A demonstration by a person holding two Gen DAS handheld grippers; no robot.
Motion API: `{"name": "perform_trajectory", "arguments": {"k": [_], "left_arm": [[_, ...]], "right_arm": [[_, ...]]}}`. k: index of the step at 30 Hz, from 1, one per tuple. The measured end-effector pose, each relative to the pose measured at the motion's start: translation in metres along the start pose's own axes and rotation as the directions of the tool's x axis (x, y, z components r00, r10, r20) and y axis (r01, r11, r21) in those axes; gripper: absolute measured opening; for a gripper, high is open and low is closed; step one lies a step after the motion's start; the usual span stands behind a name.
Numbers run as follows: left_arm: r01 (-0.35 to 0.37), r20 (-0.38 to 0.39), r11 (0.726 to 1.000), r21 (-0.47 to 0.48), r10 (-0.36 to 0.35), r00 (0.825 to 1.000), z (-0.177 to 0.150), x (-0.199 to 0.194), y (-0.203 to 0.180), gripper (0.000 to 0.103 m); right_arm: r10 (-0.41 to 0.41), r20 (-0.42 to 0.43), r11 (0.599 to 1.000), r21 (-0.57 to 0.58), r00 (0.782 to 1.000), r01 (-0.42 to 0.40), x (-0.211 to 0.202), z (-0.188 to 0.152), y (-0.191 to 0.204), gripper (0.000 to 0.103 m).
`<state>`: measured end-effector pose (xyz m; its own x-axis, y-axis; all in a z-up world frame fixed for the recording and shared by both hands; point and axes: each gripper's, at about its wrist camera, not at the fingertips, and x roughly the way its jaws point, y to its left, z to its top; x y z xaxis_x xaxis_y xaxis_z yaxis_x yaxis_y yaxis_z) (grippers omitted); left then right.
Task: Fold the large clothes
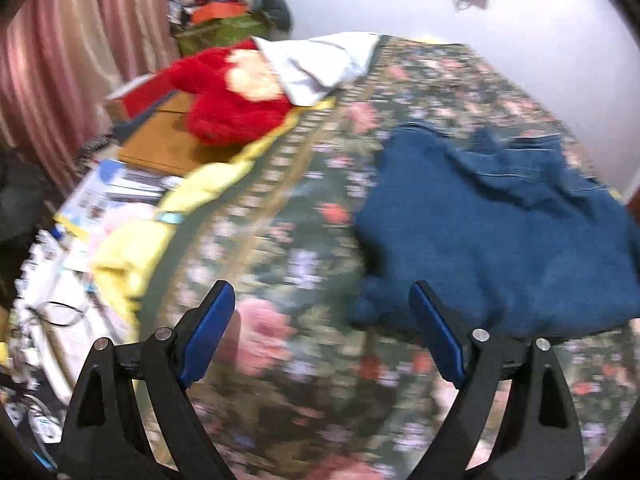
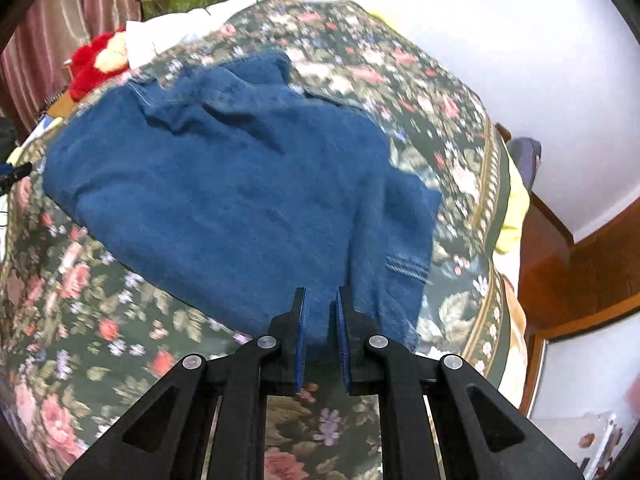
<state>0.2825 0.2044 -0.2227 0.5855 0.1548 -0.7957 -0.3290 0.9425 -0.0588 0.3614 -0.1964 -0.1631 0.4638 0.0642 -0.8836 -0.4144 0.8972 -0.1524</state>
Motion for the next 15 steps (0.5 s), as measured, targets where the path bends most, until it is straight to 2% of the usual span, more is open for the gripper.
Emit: {"name": "perform_trajectory", "arguments": {"k": [3,6,9,12,15], "left_arm": [[0.11,-0.051,0.992,-0.063,-0.113,0.992,0.001,0.006,-0.018,0.09],[0.219,-0.117,0.959,-0.181,-0.242,0.963,-0.005,0.019,-0.034,0.09],[0.313,-0.145,0.893,-0.322,-0.373,0.916,-0.016,0.038,-0.044,0.09],[0.335,-0.156,0.838,-0.431,-0.435,0.887,-0.021,0.057,-0.048,0.09],[0.366,-0.139,0.749,-0.552,-0.516,0.845,-0.022,0.077,-0.045,0.09]], "right_arm": [[0.018,0.06,1.0,-0.008,0.998,-0.018,-0.015,0.009,0.013,0.009],[0.013,0.125,0.999,-0.04,0.992,-0.008,-0.025,0.02,0.03,0.009],[-0.016,0.155,0.995,-0.093,0.988,0.031,-0.021,0.028,0.048,0.009],[-0.015,0.115,0.989,-0.147,0.993,0.032,0.0,0.03,0.062,0.009],[-0.017,0.057,0.984,-0.175,0.998,0.027,0.025,0.026,0.067,0.009]]}}
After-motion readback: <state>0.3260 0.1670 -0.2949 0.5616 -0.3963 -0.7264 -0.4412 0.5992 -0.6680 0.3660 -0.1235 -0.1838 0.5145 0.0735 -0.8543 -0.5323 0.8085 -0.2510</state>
